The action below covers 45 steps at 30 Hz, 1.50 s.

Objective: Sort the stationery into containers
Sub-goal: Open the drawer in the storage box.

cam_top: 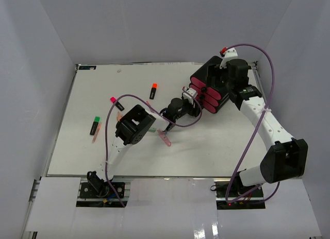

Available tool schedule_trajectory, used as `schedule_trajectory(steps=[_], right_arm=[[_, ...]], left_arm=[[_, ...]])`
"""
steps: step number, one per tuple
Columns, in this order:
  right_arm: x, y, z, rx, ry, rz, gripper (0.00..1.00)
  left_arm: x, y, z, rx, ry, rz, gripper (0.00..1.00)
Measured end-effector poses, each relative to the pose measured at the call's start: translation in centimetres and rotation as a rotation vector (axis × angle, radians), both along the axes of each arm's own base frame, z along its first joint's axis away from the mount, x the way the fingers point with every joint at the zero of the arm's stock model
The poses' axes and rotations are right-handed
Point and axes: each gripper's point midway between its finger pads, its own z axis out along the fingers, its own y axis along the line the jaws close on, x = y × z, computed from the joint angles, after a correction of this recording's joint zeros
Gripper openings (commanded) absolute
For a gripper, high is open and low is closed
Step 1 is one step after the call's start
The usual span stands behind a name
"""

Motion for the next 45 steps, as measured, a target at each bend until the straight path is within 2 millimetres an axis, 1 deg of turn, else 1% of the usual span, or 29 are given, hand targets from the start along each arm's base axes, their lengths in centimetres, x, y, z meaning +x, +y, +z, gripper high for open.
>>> schedule_trajectory(steps=[4, 11, 20, 23, 24, 26, 27, 30, 31, 37, 42, 45], right_arm=[[0.1, 0.1, -0.3, 0.000, 0.002, 0.001, 0.93], [0.7, 0.3, -1.3, -0.003, 0.018, 0.005, 0.94], [1.3, 0.5, -2.7, -0.011, 0.046, 0.006, 0.94], [1.3, 0.5, -3.1, -0.012, 0.053, 0.008, 0.94], [1.4, 0.5, -3.2, -0.012, 0.056, 0.009, 0.94], [1.4, 0.6, -3.4, -0.012, 0.060, 0.011, 0.94], [1.4, 0.6, -3.4, -0.013, 0.061, 0.012, 0.94], [1.5, 0.6, -3.7, -0.014, 0.067, 0.011, 0.94], [1.5, 0.7, -3.8, -0.015, 0.070, 0.012, 0.94], [1.8, 0.7, -4.8, -0.020, 0.090, 0.012, 0.94], [1.8, 0.8, -5.1, -0.021, 0.098, 0.015, 0.94], [1.9, 0.8, -5.1, -0.020, 0.098, 0.015, 0.94]], left_arm=[[0.1, -0.1, -0.7, 0.008, 0.003, 0.000, 0.67], [0.3, -0.4, 0.3, -0.018, -0.020, -0.003, 0.61], [0.2, -0.8, 1.0, -0.035, -0.032, -0.020, 0.54], [0.2, -0.8, 1.1, -0.036, -0.033, -0.021, 0.48], [0.2, -0.8, 1.1, -0.036, -0.033, -0.021, 0.44], [0.2, -0.8, 1.1, -0.037, -0.033, -0.022, 0.40], [0.2, -0.8, 1.1, -0.038, -0.032, -0.022, 0.37], [0.2, -0.8, 1.1, -0.039, -0.032, -0.023, 0.32], [0.2, -0.8, 1.1, -0.039, -0.031, -0.023, 0.28], [0.2, -0.8, 1.1, -0.043, -0.030, -0.022, 0.18], [-0.3, -0.3, 0.9, -0.051, -0.035, -0.019, 0.16], [-1.0, 0.5, 0.9, -0.046, -0.028, -0.015, 0.13]])
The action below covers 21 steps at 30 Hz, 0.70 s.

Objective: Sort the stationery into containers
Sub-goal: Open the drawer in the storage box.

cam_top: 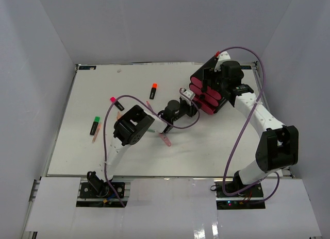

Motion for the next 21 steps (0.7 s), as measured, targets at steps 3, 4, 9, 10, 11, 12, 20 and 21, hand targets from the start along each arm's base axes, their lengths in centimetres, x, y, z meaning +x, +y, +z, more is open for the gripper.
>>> schedule_trajectory(steps=[3, 4, 9, 10, 11, 12, 20, 21], right_arm=[[0.0, 0.0, -0.1, 0.000, 0.001, -0.001, 0.94], [0.1, 0.0, -0.1, 0.000, 0.003, -0.001, 0.94], [0.1, 0.0, -0.2, 0.001, 0.004, 0.001, 0.93], [0.1, 0.0, -0.2, 0.001, 0.004, 0.001, 0.93], [0.1, 0.0, -0.2, 0.001, 0.004, 0.001, 0.94], [0.1, 0.0, -0.2, 0.002, 0.003, 0.002, 0.93], [0.2, -0.2, -0.2, 0.003, 0.002, -0.001, 0.93], [0.2, -0.2, -0.2, 0.003, 0.002, -0.001, 0.93]], left_arm=[[-0.8, 0.8, -0.2, 0.013, 0.012, 0.003, 0.12], [-1.0, 1.0, -0.3, 0.017, 0.016, 0.004, 0.12], [-2.6, 2.5, -0.4, 0.040, 0.056, 0.010, 0.14], [-2.9, 2.9, -0.4, 0.046, 0.065, 0.010, 0.14], [-3.3, 3.2, -0.5, 0.049, 0.071, 0.010, 0.15], [-3.6, 3.6, -0.6, 0.055, 0.079, 0.011, 0.15], [-5.1, 5.3, -1.1, 0.097, 0.119, 0.021, 0.43], [-5.2, 5.4, -1.1, 0.099, 0.122, 0.021, 0.52]])
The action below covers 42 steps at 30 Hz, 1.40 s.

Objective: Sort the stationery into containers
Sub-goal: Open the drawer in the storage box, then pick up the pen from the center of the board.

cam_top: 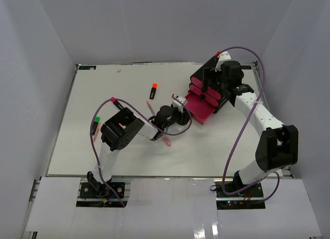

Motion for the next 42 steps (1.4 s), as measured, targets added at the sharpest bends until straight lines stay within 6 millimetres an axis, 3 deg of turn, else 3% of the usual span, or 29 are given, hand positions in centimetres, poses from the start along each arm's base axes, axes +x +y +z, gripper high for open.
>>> schedule_trajectory(steps=[1, 7, 11, 14, 19, 24, 26, 29, 36, 39, 42], right_arm=[[0.0, 0.0, 0.0, 0.000, 0.000, 0.000, 0.93], [-0.3, -0.1, 0.1, -0.006, 0.006, 0.002, 0.90], [-1.3, -0.5, 1.9, -0.023, -0.026, 0.012, 0.90], [-2.3, -0.9, 4.2, -0.036, -0.072, 0.022, 0.90], [-4.5, -0.9, 7.1, -0.045, -0.129, 0.048, 0.90], [-7.2, 1.3, 7.3, -0.047, -0.134, 0.098, 0.90], [-8.5, 2.8, 6.1, -0.058, -0.107, 0.124, 0.91], [-10.5, 5.4, 3.4, -0.062, -0.035, 0.161, 0.94], [-15.0, 11.4, -3.4, -0.088, 0.133, 0.255, 0.96], [-17.0, 13.9, -6.5, -0.132, 0.200, 0.306, 0.96], [-19.0, 15.9, -9.3, -0.175, 0.257, 0.348, 0.98]], left_arm=[[-0.1, 0.1, -0.1, 0.003, 0.003, 0.000, 0.65], [-0.8, 0.6, -1.3, 0.031, 0.063, 0.005, 0.98], [-1.1, 0.9, -0.1, 0.034, 0.085, 0.008, 0.98], [-1.4, 1.1, 2.7, 0.011, 0.088, 0.013, 0.98], [-1.7, 2.4, 9.5, -0.050, 0.083, 0.068, 0.98], [-1.2, 5.0, 14.3, -0.040, 0.125, 0.200, 0.98], [-1.2, 6.9, 15.7, -0.028, 0.157, 0.260, 0.98], [-1.4, 11.2, 17.3, -0.012, 0.211, 0.355, 0.98], [-1.3, 24.9, 22.4, -0.044, 0.225, 0.621, 0.98], [-2.1, 29.2, 23.1, -0.026, 0.201, 0.708, 0.98], [-3.2, 31.5, 22.0, -0.004, 0.192, 0.757, 0.98]])
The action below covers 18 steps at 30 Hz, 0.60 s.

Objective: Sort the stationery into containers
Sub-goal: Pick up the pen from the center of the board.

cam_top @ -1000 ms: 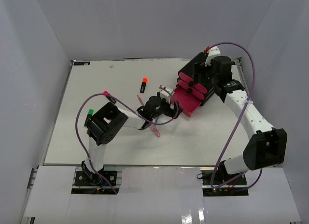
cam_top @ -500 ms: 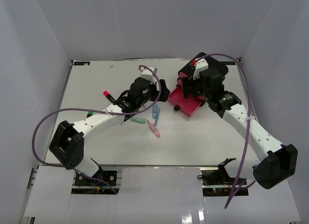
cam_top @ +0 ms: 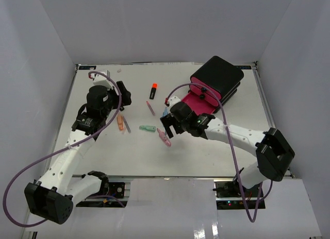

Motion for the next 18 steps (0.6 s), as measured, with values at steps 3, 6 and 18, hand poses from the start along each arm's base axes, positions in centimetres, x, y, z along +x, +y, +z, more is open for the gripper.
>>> schedule_trajectory(steps=[3, 6, 18], right_arm=[[-1.3, 1.4, -2.1, -0.037, 0.037, 0.027, 0.98], [-1.8, 2.7, -3.3, -0.066, 0.054, 0.049, 0.98], [-0.6, 9.2, -3.6, -0.121, -0.005, 0.377, 0.95]], left_arm=[[-1.4, 1.2, -3.1, 0.015, 0.036, 0.019, 0.98], [-2.5, 2.0, -7.1, 0.037, 0.109, 0.031, 0.98], [-3.0, 3.9, -8.6, 0.070, 0.139, 0.113, 0.98]])
